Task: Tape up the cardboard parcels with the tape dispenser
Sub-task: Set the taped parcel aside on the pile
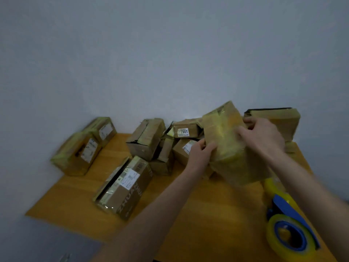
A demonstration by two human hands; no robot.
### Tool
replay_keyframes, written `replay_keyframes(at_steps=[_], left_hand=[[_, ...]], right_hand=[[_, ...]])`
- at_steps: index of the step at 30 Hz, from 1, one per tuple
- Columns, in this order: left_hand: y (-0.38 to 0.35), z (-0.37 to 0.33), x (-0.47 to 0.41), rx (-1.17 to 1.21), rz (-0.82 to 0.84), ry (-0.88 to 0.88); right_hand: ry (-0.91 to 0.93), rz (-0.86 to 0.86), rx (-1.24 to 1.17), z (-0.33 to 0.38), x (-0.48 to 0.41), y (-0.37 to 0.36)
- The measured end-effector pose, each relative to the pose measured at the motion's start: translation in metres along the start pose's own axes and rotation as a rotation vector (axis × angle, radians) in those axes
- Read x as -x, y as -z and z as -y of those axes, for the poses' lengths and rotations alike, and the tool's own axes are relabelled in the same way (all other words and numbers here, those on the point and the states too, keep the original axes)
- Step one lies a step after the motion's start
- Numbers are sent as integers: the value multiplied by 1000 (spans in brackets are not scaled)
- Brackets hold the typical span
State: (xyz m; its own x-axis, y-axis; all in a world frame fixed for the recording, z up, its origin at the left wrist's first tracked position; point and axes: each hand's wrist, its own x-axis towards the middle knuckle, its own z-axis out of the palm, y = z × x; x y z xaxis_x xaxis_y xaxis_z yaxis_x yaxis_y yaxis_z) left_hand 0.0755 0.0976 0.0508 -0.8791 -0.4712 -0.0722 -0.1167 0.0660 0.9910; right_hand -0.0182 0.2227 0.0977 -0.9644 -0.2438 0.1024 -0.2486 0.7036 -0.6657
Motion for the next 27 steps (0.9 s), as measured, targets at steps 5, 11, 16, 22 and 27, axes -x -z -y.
replay_keyframes(at_steps=[5, 11, 16, 22, 27], left_hand=[[18, -22, 0, 259, 20, 33], [74, -53, -20, 304, -26, -154], [200, -53, -67, 178, -93, -150], [357, -25, -114, -20, -283, -72], [428, -2, -143, -109, -389, -11]], right_hand=[[99, -3, 83, 58, -9, 31], [172, -178, -197, 118, -14, 14], [167, -118, -438, 190, -25, -90], [151, 132, -513, 280, -38, -227], [158, 306, -537, 322, -50, -305]])
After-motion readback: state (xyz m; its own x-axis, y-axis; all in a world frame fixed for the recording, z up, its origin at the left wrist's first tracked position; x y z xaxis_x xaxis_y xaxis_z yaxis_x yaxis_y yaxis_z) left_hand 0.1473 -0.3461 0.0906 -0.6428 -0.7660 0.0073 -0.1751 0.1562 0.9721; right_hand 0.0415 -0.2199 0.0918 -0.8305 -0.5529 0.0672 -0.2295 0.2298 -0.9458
